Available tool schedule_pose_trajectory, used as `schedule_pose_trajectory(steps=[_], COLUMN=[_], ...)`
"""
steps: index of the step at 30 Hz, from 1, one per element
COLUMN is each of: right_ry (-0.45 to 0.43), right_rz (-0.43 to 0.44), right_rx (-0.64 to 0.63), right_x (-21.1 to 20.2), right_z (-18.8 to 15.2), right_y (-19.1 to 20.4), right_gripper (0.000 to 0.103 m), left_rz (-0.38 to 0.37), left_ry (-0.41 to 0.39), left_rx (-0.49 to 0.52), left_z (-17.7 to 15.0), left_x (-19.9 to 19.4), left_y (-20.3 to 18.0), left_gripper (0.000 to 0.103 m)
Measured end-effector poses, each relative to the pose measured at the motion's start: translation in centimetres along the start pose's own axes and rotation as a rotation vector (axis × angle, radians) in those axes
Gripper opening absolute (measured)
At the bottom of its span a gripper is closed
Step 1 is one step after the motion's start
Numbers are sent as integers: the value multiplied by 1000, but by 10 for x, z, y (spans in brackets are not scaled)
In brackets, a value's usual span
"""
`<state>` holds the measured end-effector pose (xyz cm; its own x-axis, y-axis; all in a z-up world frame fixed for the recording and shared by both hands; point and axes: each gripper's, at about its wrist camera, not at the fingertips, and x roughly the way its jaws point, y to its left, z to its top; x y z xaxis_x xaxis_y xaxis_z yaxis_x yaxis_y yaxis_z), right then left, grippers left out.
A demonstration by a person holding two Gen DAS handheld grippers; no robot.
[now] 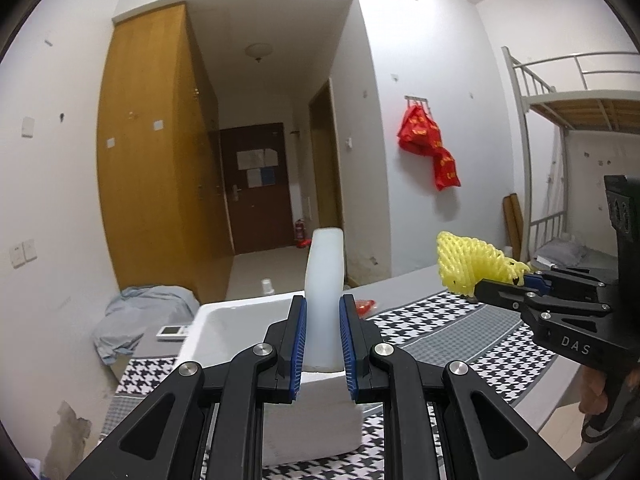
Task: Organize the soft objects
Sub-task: 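Carry the white tube and yellow mesh sleeve with both grippers over the foam box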
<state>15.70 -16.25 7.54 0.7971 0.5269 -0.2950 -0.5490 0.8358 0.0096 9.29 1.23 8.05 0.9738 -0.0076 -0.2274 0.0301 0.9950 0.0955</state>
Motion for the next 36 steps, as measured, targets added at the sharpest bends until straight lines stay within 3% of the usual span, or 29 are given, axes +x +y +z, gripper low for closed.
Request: schedule_pose_trajectory(steps=[17, 36], right_ry=[0, 66], right_rz=[65, 135], right_rx=[-50, -61], right_x=[24, 73], right_z=[13, 19], right_y=[51, 73], right_gripper=[24, 24], left_rz=[73, 131], left_ry=[-3, 31], left_rx=[-51, -91], left_z=[-13, -28], left_x=[-13, -6], left_y=[46, 80], left_gripper=[18, 18])
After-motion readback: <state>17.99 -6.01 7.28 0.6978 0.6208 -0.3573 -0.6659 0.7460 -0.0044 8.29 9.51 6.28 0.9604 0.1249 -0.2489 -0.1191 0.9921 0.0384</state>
